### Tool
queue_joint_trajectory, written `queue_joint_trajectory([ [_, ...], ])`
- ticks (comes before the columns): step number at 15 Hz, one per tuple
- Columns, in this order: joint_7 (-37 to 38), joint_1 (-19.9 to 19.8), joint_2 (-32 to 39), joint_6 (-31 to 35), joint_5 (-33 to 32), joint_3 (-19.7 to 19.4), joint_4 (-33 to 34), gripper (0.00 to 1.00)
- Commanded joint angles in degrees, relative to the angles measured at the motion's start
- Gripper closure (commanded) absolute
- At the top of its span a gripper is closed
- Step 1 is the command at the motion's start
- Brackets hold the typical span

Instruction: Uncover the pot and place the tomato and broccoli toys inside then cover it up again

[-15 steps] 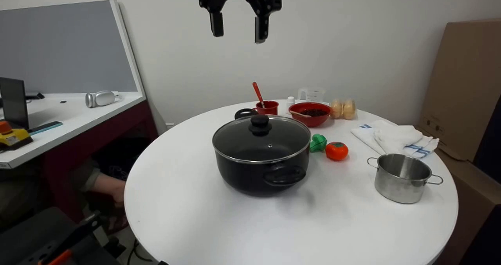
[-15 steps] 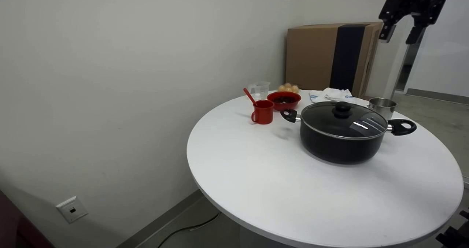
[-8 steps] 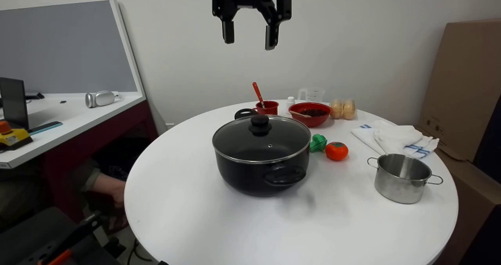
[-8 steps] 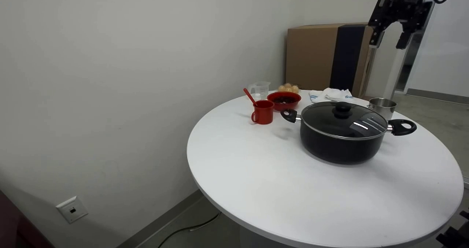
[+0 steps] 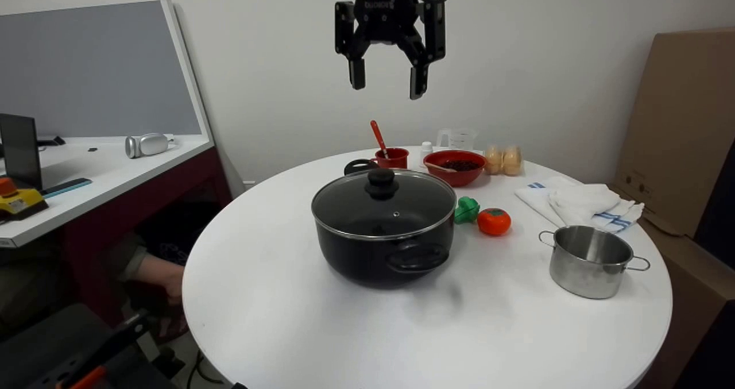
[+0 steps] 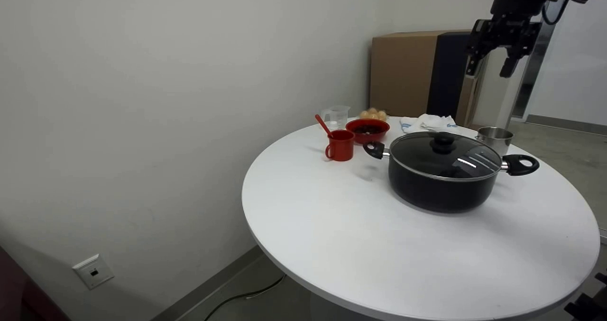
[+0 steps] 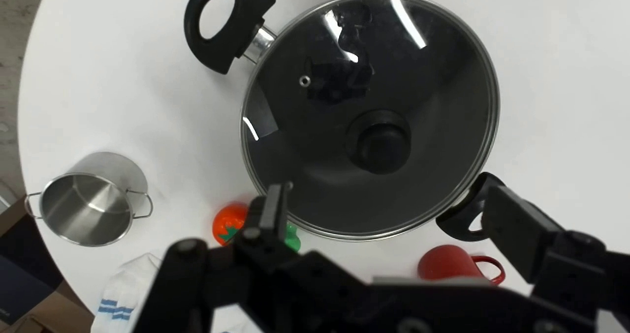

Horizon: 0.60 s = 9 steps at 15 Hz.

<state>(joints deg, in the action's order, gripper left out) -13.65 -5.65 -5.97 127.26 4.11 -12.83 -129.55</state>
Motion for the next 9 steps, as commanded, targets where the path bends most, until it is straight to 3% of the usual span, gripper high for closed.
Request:
queue_joint_trajectory([
  [1,-0.9,-0.8,6.7,3.3,2.4,1.1,2.9,0.00],
  [9,-0.2,-1.2,17.8,5.9,2.5,4.9,9.5,0.00],
])
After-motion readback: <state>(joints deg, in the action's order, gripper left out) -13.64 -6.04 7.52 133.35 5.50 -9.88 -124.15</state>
